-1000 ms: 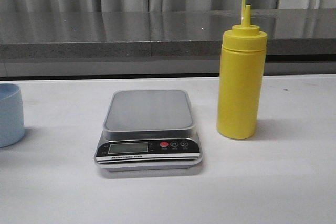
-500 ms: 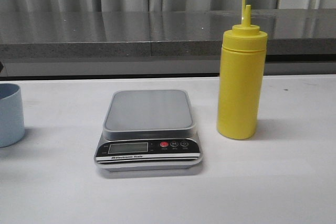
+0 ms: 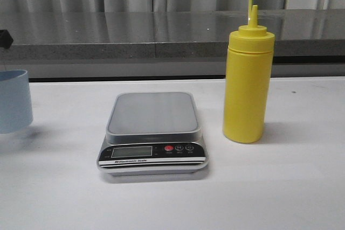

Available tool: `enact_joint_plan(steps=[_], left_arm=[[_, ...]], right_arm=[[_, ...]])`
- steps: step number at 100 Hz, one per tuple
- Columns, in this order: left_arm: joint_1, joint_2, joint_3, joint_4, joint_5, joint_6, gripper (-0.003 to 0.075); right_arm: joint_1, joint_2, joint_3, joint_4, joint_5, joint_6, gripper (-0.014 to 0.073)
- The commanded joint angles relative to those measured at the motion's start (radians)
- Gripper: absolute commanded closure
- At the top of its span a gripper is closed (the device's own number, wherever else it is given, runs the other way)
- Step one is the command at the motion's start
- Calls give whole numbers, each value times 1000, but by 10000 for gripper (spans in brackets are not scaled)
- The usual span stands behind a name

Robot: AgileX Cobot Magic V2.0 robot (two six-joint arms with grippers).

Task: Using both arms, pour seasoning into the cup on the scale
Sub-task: 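Grasp the light blue cup with the left gripper and lift it, then carry the cup over the scale and lower it onto the platform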

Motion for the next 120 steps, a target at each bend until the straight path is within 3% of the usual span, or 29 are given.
enact_joint_plan(steps=[1, 15, 39, 58, 88, 120], left_arm=[[-4, -39, -75, -36, 62, 0, 738], [-71, -39, -162, -39, 133, 4, 738], [-277, -37, -285, -39, 96, -3, 738], [-385, 27, -373, -39, 79, -5, 738], [-472, 145, -446, -18, 66, -5, 738], [-494, 199, -446, -2, 28, -5, 738]], right_arm=[[-9, -16, 1, -8, -88, -11, 715], [-9, -16, 1, -8, -88, -11, 715], [-9, -16, 1, -8, -88, -11, 715], [-9, -16, 1, -8, -88, -11, 715], [-9, -16, 1, -8, -88, -11, 715], [-9, -16, 1, -8, -88, -11, 715]])
